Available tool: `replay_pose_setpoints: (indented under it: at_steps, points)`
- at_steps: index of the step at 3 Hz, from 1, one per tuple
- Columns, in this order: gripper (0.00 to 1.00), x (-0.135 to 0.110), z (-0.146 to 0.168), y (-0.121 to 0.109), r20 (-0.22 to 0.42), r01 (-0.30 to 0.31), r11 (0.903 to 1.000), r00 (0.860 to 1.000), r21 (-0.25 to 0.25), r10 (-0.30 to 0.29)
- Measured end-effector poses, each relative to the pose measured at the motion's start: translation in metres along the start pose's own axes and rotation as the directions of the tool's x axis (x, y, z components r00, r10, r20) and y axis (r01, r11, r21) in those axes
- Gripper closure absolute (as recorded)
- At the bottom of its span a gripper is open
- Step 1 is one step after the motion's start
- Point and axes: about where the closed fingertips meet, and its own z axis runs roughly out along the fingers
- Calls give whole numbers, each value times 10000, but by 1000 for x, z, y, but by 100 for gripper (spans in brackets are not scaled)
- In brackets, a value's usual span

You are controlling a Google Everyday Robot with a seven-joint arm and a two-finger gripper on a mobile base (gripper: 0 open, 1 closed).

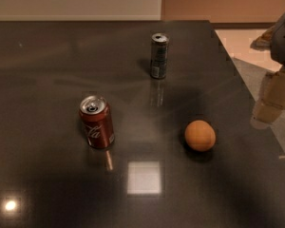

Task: Move redbull can near coke can

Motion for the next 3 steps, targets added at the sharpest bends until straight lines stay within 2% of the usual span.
replay_pose_setpoints:
  at_steps: [1, 2, 3]
  points:
    - [0, 0, 0, -1, 9, -8, 10000, 10000, 21, 8]
    - [0, -9, 12, -24, 234, -77, 9999, 9997, 103, 75]
    - [0, -25, 31, -53, 605, -143, 9999, 9981, -50, 146]
